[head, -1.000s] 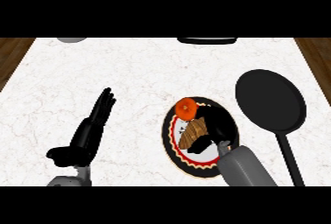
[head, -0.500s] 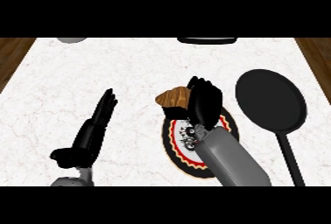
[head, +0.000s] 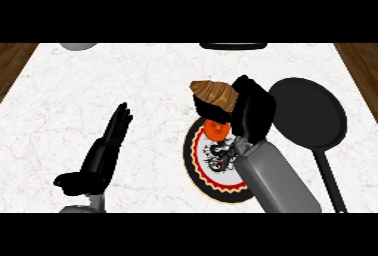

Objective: Pick the croissant from the plate and place it in the pan

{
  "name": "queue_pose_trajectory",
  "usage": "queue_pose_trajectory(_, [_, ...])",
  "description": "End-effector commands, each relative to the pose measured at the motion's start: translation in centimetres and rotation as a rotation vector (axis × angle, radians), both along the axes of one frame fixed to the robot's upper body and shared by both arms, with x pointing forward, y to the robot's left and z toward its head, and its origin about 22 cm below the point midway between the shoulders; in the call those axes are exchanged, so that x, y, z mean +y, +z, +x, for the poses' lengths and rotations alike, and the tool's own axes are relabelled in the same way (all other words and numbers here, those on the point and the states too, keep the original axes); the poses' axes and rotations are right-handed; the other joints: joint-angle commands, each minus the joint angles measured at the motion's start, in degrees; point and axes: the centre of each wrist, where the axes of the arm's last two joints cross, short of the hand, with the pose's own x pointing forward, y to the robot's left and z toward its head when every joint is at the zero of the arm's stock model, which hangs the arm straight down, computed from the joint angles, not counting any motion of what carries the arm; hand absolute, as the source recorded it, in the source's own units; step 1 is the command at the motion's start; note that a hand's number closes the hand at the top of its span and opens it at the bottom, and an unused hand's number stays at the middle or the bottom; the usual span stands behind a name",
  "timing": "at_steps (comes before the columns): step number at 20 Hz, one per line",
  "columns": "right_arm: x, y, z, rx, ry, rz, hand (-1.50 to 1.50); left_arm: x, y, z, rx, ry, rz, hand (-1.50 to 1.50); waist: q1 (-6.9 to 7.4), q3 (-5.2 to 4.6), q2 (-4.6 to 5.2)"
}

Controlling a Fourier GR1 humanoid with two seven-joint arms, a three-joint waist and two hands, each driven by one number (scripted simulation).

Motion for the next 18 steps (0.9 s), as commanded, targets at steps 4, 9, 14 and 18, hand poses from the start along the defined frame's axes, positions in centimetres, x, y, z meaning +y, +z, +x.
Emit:
queue_pose_trajectory(4, [-4.9, -2.3, 1.2, -0.114, -0.194, 0.164, 1.50, 0.7, 0.1, 0.3, -0.002, -0.002, 0.018, 0.00, 0.10, 0.03, 0.25])
queue_pose_trajectory(9, [-10.9, -6.3, 0.7, -0.158, -0.248, 0.015, 1.50, 0.8, -0.7, -0.8, -0.018, 0.001, 0.010, 0.00, 0.18, 0.02, 0.25])
queue_pose_trajectory(14, [-17.0, -4.5, 4.2, -0.202, -0.353, -0.123, 1.50, -0.5, 1.1, 1.2, -0.008, -0.009, 0.006, 0.00, 0.49, 0.04, 0.35])
queue_pose_trajectory(18, [-20.8, -6.3, 3.9, -0.317, -0.421, -0.050, 1.50, -0.2, 0.1, -0.8, 0.003, -0.024, -0.007, 0.00, 1.33, 0.14, 0.54])
